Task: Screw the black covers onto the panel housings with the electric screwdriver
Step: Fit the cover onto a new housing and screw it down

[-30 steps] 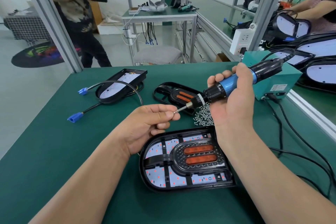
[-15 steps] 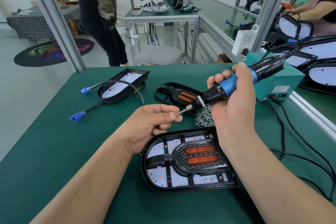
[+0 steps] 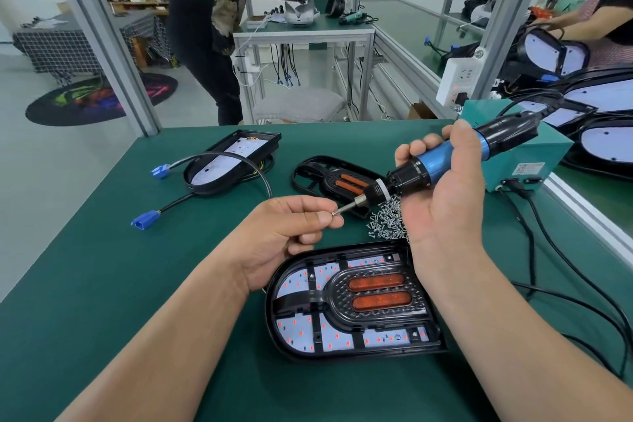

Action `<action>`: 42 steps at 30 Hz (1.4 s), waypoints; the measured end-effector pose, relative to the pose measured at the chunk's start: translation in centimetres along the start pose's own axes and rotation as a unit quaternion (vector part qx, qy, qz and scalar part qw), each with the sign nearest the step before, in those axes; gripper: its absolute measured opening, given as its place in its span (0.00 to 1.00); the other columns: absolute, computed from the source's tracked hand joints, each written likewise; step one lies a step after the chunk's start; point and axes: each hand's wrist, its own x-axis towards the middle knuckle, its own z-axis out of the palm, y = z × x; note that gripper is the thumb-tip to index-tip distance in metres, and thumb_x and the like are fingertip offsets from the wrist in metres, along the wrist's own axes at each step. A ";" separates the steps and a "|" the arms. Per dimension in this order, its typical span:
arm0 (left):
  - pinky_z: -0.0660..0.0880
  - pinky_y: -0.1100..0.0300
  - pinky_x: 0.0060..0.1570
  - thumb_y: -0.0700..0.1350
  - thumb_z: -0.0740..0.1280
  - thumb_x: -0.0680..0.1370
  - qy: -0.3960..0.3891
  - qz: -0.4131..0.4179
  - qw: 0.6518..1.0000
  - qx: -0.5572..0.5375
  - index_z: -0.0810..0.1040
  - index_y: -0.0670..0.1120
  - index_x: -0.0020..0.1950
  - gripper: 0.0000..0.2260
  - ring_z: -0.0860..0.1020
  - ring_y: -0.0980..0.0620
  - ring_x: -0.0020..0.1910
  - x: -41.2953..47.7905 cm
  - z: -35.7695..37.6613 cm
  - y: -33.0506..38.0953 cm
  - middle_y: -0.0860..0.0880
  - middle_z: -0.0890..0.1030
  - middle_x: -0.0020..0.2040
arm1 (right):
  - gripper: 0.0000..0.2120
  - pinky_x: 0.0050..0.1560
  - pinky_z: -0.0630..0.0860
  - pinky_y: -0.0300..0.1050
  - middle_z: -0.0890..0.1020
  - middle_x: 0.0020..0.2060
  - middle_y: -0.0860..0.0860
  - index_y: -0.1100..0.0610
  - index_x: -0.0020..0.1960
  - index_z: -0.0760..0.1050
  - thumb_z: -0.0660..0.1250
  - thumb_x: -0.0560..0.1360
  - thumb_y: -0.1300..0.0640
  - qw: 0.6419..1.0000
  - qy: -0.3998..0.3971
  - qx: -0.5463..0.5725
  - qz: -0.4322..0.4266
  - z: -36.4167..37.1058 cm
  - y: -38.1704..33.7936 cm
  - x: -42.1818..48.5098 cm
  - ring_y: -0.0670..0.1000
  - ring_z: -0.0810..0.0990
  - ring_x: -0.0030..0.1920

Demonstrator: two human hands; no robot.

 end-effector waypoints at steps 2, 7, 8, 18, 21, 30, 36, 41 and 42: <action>0.65 0.69 0.26 0.35 0.74 0.72 0.001 0.002 1.000 0.005 0.85 0.40 0.51 0.09 0.69 0.57 0.29 0.0 0.0 0.0 0.39 0.86 0.48 | 0.11 0.49 0.81 0.50 0.78 0.38 0.51 0.58 0.59 0.71 0.70 0.83 0.55 1.000 -0.003 -0.002 0.000 0.0 0.0 0.0 0.51 0.79 0.36; 0.65 0.69 0.26 0.36 0.75 0.72 0.004 0.004 1.000 0.012 0.87 0.42 0.49 0.07 0.69 0.56 0.29 0.1 0.0 0.0 0.38 0.86 0.49 | 0.12 0.49 0.82 0.50 0.78 0.38 0.52 0.59 0.59 0.70 0.70 0.83 0.55 1.000 0.004 -0.008 -0.003 -0.1 0.0 0.0 0.51 0.79 0.37; 0.65 0.69 0.26 0.35 0.75 0.72 0.004 0.004 1.000 0.011 0.87 0.42 0.48 0.07 0.69 0.57 0.29 0.1 -0.1 -0.1 0.37 0.86 0.49 | 0.12 0.49 0.82 0.51 0.78 0.38 0.52 0.59 0.59 0.70 0.71 0.83 0.55 1.000 0.005 -0.010 -0.004 -0.1 0.0 0.0 0.51 0.79 0.37; 0.66 0.69 0.27 0.34 0.75 0.73 0.026 0.027 0.998 0.051 0.89 0.45 0.46 0.07 0.69 0.57 0.28 0.2 -0.4 -0.2 0.35 0.87 0.51 | 0.10 0.53 0.81 0.52 0.78 0.39 0.51 0.57 0.55 0.73 0.70 0.84 0.52 0.998 -0.016 -0.052 -0.025 -0.1 0.2 -0.2 0.51 0.78 0.39; 0.64 0.69 0.26 0.34 0.78 0.72 0.032 0.034 0.997 0.067 0.89 0.45 0.46 0.07 0.69 0.57 0.27 0.2 -0.5 -0.2 0.35 0.87 0.52 | 0.11 0.53 0.82 0.52 0.78 0.39 0.51 0.57 0.55 0.73 0.71 0.84 0.50 0.998 -0.010 -0.061 -0.022 -0.1 0.3 -0.1 0.51 0.79 0.39; 0.63 0.69 0.26 0.38 0.75 0.74 -0.003 0.043 0.994 0.101 0.86 0.44 0.51 0.07 0.67 0.56 0.29 0.1 -0.9 -0.1 0.36 0.87 0.50 | 0.13 0.57 0.81 0.53 0.78 0.42 0.53 0.58 0.62 0.71 0.70 0.83 0.54 0.999 -0.041 -0.025 0.017 -0.6 -0.1 -0.1 0.52 0.80 0.42; 0.65 0.70 0.26 0.39 0.74 0.75 -0.014 0.047 0.991 0.126 0.83 0.44 0.56 0.10 0.69 0.57 0.29 0.1 -1.0 -0.1 0.38 0.87 0.50 | 0.10 0.58 0.77 0.51 0.78 0.42 0.52 0.54 0.64 0.73 0.66 0.85 0.51 0.993 -0.117 -0.034 0.009 -0.2 -0.6 -0.7 0.52 0.79 0.46; 0.65 0.68 0.27 0.40 0.76 0.75 -0.006 0.063 0.992 0.108 0.86 0.47 0.52 0.07 0.68 0.56 0.29 0.3 -1.1 -0.3 0.37 0.87 0.50 | 0.11 0.56 0.75 0.50 0.77 0.42 0.51 0.55 0.64 0.71 0.66 0.85 0.52 0.996 -0.089 -0.023 0.011 -0.2 -0.5 -0.6 0.51 0.77 0.44; 0.65 0.68 0.27 0.40 0.76 0.75 -0.003 0.066 0.992 0.108 0.86 0.47 0.52 0.06 0.68 0.56 0.28 0.3 -1.1 -0.3 0.37 0.87 0.50 | 0.11 0.57 0.74 0.50 0.77 0.43 0.51 0.55 0.64 0.71 0.66 0.85 0.52 0.996 -0.085 -0.019 0.009 -0.2 -0.5 -0.5 0.51 0.77 0.44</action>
